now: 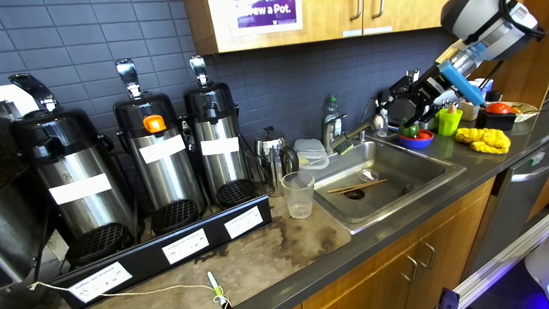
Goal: Move the tap nozzle to the left
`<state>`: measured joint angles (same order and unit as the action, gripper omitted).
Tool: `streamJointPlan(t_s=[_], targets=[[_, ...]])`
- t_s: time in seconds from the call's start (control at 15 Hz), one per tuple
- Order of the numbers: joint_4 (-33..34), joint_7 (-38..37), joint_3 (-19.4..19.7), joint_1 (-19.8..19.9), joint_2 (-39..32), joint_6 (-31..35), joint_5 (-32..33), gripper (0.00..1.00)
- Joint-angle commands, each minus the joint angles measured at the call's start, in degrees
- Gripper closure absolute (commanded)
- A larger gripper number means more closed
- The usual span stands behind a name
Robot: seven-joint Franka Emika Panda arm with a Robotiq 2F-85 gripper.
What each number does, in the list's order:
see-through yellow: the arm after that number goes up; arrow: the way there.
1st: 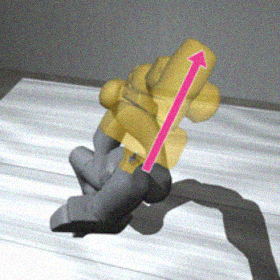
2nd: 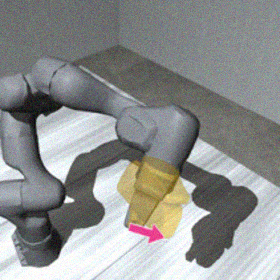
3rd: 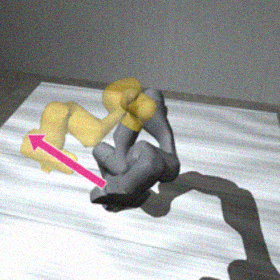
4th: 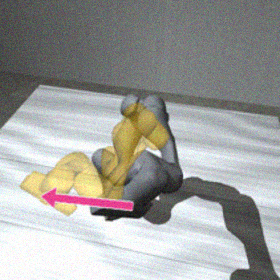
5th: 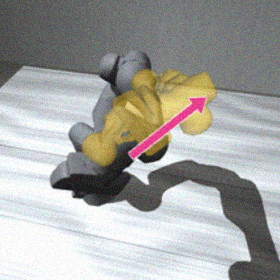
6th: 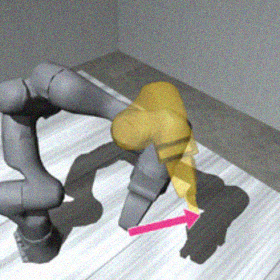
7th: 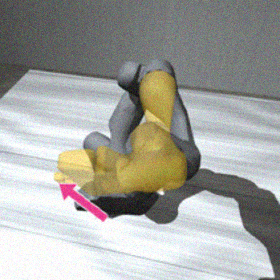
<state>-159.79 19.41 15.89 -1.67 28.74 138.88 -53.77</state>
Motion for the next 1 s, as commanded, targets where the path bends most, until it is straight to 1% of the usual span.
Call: streamJointPlan(t_s=[0.0, 0.13, 0.53, 0.67, 0.8, 0.93], targets=[[0.34, 5.36, -1.31, 1.31, -2.85, 2.02, -3.07, 0.00], [0.57, 7.87, -0.70, 1.65, -4.01, 2.33, -4.42, 0.00], [1.96, 13.10, -0.02, 4.86, -5.83, 3.13, -7.59, 0.00], [2.28, 13.83, 0.10, 5.89, -5.87, 2.87, -8.23, 0.00], [1.54, 11.99, -1.00, 6.84, -5.06, 2.12, -6.61, 0.00], [1.61, 11.98, -0.93, 7.22, -5.08, 2.14, -6.58, 0.00]])
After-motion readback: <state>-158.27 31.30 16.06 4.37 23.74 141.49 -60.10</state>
